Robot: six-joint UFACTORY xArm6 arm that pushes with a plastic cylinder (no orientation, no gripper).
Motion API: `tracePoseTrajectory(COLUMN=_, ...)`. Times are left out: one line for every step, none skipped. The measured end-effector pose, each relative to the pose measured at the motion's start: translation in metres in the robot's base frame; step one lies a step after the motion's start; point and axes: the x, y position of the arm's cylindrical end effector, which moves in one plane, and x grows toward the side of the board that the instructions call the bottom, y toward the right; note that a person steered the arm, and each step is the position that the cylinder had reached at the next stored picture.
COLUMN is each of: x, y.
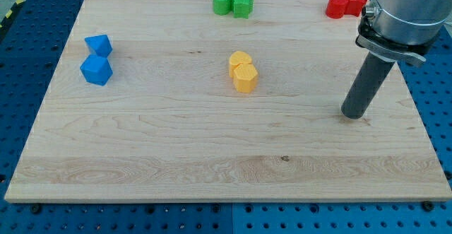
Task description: Move the arm to the cube
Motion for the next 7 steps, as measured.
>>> tracePoseTrajectory(x=0.0000, y=0.0000)
tracePoseTrajectory(x=0.0000, y=0.0000)
tracePoseTrajectory(x=0.0000, y=-0.0059)
tracePoseTrajectory(x=0.0000, y=-0.0061)
tracePoseTrajectory(x=0.0000, y=-0.0051)
tracePoseTrajectory(x=0.0004, y=-0.0036)
tracePoseTrajectory(x=0.0063, y=-0.0028)
